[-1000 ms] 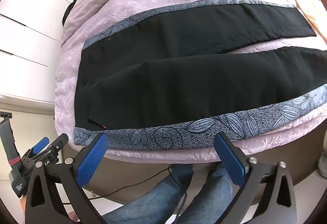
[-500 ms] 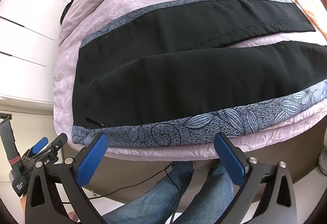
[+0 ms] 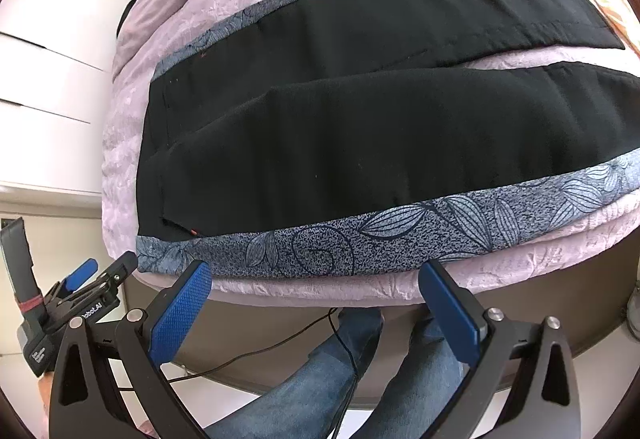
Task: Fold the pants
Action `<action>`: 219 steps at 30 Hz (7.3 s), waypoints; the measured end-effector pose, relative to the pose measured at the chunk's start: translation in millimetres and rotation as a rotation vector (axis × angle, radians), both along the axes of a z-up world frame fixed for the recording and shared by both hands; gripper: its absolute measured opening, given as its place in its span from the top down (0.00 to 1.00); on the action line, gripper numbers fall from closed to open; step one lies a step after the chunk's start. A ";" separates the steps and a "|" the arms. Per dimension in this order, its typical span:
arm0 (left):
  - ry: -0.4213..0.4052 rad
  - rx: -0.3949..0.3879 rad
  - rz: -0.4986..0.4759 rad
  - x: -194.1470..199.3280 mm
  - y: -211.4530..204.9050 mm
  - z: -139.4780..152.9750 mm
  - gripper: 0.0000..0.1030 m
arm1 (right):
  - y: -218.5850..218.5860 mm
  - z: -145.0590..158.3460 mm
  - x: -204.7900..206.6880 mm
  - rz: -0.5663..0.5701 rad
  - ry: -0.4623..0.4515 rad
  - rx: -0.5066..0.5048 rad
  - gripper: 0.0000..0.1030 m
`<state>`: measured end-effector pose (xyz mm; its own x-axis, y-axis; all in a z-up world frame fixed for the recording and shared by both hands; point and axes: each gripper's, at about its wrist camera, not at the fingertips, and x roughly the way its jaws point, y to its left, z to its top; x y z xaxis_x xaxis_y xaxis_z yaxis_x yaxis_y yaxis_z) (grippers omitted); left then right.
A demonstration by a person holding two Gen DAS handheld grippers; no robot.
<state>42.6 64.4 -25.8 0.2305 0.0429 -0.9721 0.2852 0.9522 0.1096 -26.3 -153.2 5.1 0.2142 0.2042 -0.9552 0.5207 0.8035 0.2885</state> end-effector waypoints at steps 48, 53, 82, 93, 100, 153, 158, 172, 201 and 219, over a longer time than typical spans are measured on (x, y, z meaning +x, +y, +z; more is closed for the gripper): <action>0.189 -0.475 0.208 -22.5 45.0 -57.7 0.07 | -22.1 -115.2 -11.6 -0.263 -0.315 0.720 0.25; 0.241 -0.609 0.289 -14.9 28.8 -68.9 0.07 | -25.4 -77.0 3.9 -0.216 -0.393 0.736 0.25; -0.102 -0.497 0.161 148.6 -38.9 22.7 0.50 | -123.5 -14.2 111.3 0.008 -0.312 0.540 0.92; -0.166 -0.264 0.264 259.4 -77.8 -67.2 0.18 | -169.3 -96.7 238.2 0.093 -0.144 0.479 0.87; -0.214 -0.211 0.260 245.4 -72.6 -19.9 0.18 | -181.7 -65.2 226.3 0.069 -0.185 0.513 0.36; 0.146 -0.222 -0.443 24.0 -370.8 -54.2 0.17 | -334.0 -39.2 -269.6 -0.841 -0.342 0.425 0.89; 0.133 -0.219 -0.371 31.1 -374.3 -44.4 0.17 | -375.3 8.9 -231.0 -0.733 -0.472 0.478 0.89; 0.023 -0.173 -0.145 88.1 -421.0 -21.6 0.17 | -586.6 -8.8 -44.2 -0.546 -0.329 0.385 0.61; -0.064 -0.071 -0.085 133.5 -487.3 -93.9 0.08 | -504.4 -58.3 77.2 -0.003 -0.108 0.037 0.66; -0.031 0.017 0.053 116.7 -335.7 -64.1 0.08 | -535.7 -37.9 -23.6 -0.310 -0.122 0.269 0.59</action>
<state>159.3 -271.3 -89.9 0.2570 0.0725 -0.9637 0.2309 0.9637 0.1341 -50.0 -688.9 -32.9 0.4128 0.3510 -0.8405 0.6750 0.5016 0.5410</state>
